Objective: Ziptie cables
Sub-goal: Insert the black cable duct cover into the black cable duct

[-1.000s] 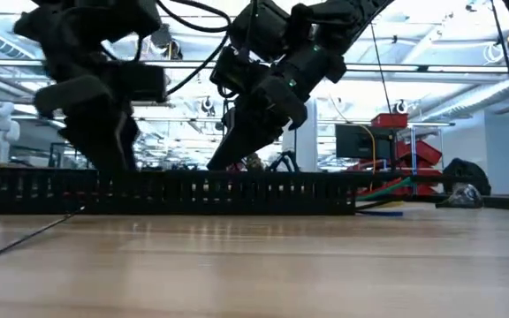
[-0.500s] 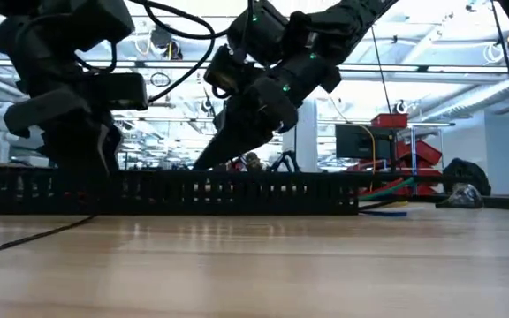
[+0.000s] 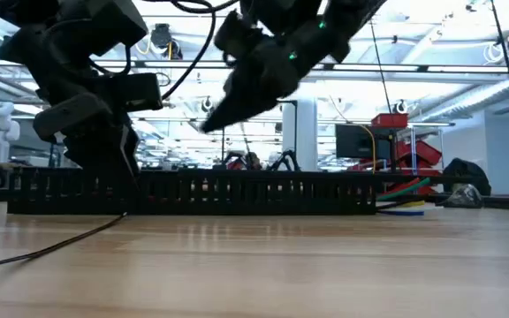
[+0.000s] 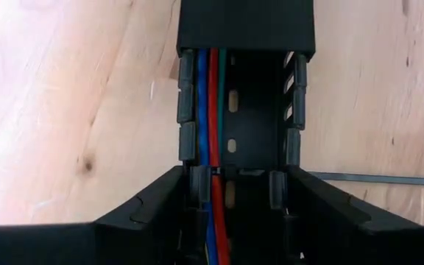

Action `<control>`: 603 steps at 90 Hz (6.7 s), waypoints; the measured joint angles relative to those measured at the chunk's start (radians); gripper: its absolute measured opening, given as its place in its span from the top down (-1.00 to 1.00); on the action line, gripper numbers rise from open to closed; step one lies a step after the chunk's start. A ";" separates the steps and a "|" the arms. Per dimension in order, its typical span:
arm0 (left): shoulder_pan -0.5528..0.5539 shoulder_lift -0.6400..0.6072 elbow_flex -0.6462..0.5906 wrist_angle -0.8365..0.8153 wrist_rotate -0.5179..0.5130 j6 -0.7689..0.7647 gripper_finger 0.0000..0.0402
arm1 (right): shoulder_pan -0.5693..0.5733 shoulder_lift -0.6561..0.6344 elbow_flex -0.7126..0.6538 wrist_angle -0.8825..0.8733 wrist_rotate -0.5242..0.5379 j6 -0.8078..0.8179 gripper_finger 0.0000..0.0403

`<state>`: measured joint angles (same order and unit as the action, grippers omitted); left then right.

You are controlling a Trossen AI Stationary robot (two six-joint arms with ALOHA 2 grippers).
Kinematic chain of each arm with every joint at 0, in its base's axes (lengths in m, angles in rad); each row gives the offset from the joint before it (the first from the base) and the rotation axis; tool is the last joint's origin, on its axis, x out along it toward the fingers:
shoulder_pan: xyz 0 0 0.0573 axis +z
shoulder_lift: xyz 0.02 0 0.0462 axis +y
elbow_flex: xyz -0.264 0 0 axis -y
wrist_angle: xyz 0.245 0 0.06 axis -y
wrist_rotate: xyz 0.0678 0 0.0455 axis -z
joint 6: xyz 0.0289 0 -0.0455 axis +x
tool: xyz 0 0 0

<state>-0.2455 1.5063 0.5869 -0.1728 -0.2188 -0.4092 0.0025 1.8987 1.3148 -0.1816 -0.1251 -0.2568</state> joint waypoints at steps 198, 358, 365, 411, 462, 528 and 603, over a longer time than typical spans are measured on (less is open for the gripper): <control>-0.116 -0.079 -0.066 -0.148 -0.040 -0.171 -0.20 | -0.012 0.243 0.091 0.156 -0.159 -0.023 1.00; -0.042 -0.047 -0.066 -0.045 -0.029 -0.036 -0.19 | -0.015 0.142 0.142 -0.200 0.070 -0.081 1.00; -0.034 -0.048 -0.068 -0.032 -0.020 -0.017 -0.19 | -0.013 0.178 0.137 -0.115 0.003 -0.071 1.00; -0.006 -0.041 -0.065 -0.003 -0.017 -0.005 -0.15 | 0.038 0.105 0.130 -0.042 0.117 -0.120 1.00; 0.000 -0.095 -0.031 0.062 -0.058 0.080 -0.33 | -0.009 0.125 0.049 -0.065 0.080 -0.039 1.00; 0.022 0.063 -0.026 0.182 -0.045 0.049 -0.12 | -0.009 0.152 0.045 0.044 0.019 -0.029 1.00; 0.022 0.048 -0.028 0.188 -0.032 0.064 -0.36 | 0.021 0.102 0.055 -0.030 0.050 -0.040 1.00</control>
<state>-0.2239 1.5544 0.5588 0.0157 -0.2508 -0.3449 0.0239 2.0003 1.3701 -0.2119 -0.0753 -0.2970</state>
